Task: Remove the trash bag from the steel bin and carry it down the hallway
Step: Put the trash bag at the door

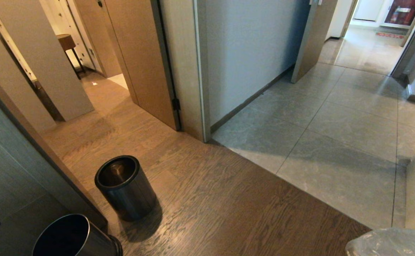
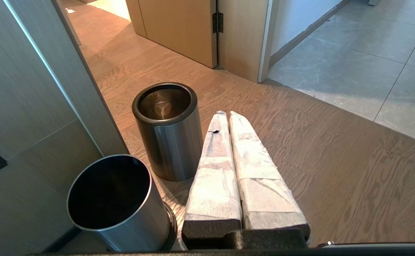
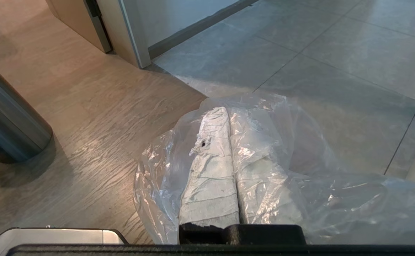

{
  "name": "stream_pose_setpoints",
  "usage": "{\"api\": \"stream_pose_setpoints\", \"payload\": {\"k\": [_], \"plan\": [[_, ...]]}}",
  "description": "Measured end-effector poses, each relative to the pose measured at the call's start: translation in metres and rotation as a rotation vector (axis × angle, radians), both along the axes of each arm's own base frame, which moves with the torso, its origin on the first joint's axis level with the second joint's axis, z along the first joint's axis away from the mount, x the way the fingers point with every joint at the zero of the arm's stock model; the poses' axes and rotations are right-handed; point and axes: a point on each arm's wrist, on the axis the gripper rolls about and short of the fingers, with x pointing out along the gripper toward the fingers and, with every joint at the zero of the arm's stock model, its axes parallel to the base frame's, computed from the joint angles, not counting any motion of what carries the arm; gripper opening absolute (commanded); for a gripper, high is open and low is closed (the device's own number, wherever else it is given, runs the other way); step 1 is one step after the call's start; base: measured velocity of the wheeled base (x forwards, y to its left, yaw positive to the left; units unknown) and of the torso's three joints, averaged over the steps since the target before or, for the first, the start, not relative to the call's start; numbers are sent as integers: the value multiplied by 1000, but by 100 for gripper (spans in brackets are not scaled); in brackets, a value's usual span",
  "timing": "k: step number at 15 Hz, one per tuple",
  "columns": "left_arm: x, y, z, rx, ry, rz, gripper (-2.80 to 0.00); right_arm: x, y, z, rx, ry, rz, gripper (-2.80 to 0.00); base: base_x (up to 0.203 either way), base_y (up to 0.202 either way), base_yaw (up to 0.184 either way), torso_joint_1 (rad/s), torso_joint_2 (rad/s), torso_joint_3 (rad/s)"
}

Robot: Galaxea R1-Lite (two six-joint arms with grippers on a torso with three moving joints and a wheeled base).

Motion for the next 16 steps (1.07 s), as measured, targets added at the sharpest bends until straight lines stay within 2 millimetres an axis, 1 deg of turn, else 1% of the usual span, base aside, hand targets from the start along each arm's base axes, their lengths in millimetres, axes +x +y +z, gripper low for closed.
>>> {"api": "stream_pose_setpoints", "payload": {"k": [16], "plan": [[0,0,0,1,0,0,-280,0,0,0,4,-3,0,-280,0,0,0,0,0,0]]}}
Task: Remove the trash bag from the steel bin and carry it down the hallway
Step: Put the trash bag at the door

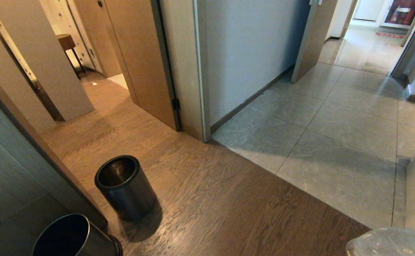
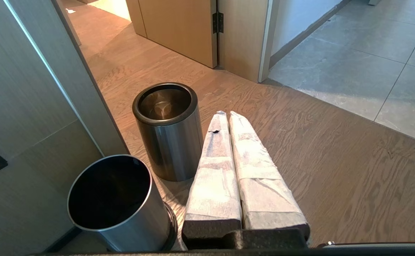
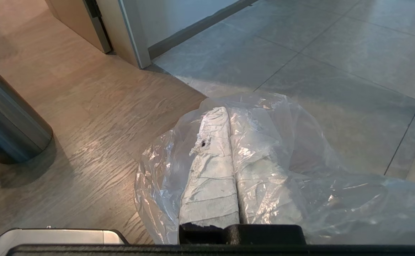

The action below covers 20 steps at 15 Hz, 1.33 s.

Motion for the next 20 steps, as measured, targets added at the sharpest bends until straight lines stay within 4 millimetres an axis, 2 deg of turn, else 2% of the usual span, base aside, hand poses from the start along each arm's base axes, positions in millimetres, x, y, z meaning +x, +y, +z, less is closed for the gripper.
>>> {"api": "stream_pose_setpoints", "payload": {"k": [20], "plan": [[0,0,0,0,0,0,-280,0,0,0,-13,1,3,-280,0,0,0,0,0,0]]}}
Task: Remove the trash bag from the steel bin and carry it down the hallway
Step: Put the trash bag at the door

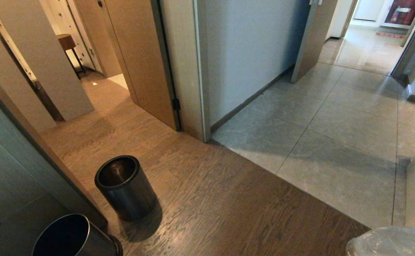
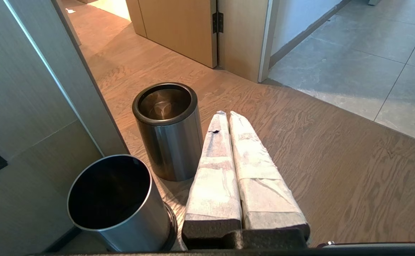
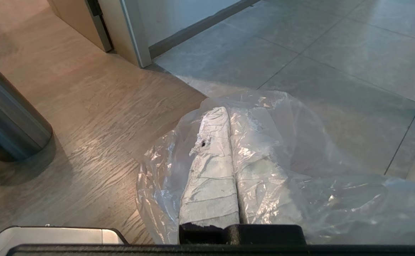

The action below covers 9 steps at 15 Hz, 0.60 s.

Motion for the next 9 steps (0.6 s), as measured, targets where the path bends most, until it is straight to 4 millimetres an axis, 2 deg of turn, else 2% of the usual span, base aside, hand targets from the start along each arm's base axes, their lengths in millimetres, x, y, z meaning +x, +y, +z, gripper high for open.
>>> {"api": "stream_pose_setpoints", "payload": {"k": [9], "plan": [[0,0,0,0,0,0,-280,0,0,0,-2,-1,3,-280,0,0,0,0,0,0]]}}
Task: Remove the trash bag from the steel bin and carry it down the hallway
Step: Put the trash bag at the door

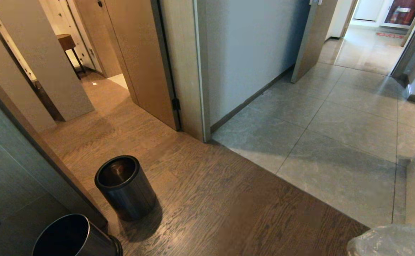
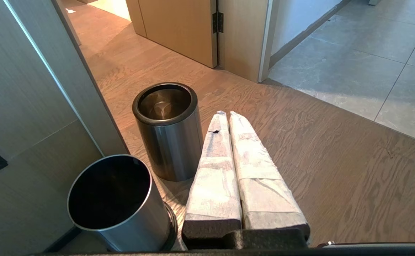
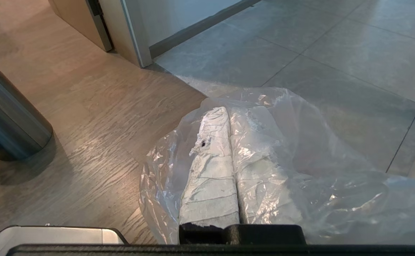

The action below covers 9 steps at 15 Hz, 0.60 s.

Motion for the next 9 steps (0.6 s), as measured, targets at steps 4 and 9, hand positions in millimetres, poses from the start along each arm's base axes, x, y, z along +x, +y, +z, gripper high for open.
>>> {"api": "stream_pose_setpoints", "payload": {"k": [4,9], "plan": [[0,0,0,0,-1,0,-280,0,0,0,0,0,0,-280,0,0,0,0,0,0],[0,0,0,0,0,0,-280,0,0,0,0,0,-1,-280,0,0,0,0,0,0]]}}
